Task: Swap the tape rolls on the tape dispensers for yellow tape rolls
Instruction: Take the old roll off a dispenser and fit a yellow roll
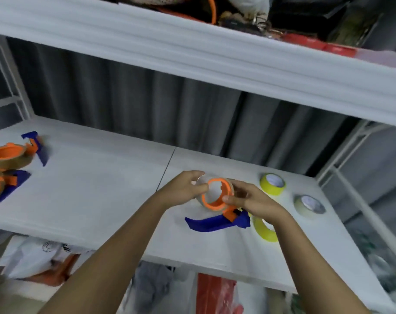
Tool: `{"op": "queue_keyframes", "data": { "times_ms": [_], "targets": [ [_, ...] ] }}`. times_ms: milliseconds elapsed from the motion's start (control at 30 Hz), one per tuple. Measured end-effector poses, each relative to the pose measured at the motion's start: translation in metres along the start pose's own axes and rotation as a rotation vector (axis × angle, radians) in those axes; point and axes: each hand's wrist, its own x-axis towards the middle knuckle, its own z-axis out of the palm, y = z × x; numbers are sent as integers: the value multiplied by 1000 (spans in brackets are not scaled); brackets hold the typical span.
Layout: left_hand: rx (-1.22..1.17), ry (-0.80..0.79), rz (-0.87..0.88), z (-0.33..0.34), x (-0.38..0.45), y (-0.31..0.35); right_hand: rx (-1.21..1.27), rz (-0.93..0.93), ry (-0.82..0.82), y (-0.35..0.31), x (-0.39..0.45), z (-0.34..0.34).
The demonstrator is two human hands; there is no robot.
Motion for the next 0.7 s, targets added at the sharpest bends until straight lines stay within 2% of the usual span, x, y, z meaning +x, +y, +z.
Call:
{"op": "queue_keyframes", "data": {
  "times_ms": [233, 300, 400, 533, 700],
  "targets": [
    [48, 25, 3, 34, 9, 1, 161, 34, 266, 29, -17, 6],
    [20, -8, -13, 43, 10, -1, 208, 58, 309, 31, -19, 9],
    [-67, -50, -18, 52, 9, 0, 260, 108, 277, 30, -28, 7],
    [-46, -56, 7, 56, 11, 5, 351, 94, 156, 34, -46, 0],
    [-34, -103, -9, 67, 14, 10, 318, 85, 293, 37, -57, 13]
  ]
}}
